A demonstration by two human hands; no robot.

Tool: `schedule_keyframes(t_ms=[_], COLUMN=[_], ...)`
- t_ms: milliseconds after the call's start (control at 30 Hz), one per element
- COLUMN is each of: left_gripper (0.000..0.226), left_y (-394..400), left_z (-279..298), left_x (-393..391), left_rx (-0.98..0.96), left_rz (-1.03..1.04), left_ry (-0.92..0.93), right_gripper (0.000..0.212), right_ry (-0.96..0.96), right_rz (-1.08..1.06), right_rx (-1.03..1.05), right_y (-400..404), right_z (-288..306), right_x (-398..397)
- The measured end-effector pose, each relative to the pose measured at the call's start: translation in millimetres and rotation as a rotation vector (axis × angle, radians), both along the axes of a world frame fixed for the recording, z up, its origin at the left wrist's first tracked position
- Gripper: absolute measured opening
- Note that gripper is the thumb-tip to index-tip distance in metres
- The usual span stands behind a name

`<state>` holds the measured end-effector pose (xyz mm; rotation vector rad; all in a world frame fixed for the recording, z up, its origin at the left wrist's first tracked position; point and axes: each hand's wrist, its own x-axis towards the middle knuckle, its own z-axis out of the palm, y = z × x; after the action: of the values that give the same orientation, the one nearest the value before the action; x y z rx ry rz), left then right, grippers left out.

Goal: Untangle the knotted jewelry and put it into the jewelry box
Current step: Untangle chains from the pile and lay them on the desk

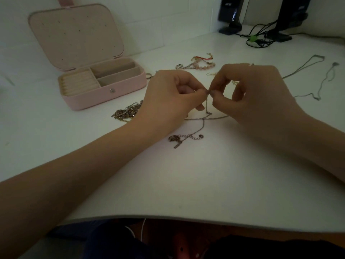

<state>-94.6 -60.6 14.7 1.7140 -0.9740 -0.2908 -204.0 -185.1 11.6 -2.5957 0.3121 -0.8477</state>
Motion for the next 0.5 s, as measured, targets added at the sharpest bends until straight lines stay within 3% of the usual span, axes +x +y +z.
schedule_keyframes(t_ms=[200,500], left_gripper=[0.009,0.01], left_y=[-1.0,-1.6], left_z=[-0.7,-3.3], left_x=[0.8,-0.4], left_rx=[-0.003,-0.022], left_rz=[0.01,0.011], left_ry=[0.002,-0.033], right_gripper=[0.002,0.006], right_ry=[0.002,0.007], right_rz=[0.008,0.003], right_rx=[0.067,0.004], right_y=[0.2,4.7], right_z=[0.0,0.7], right_x=[0.0,1.1])
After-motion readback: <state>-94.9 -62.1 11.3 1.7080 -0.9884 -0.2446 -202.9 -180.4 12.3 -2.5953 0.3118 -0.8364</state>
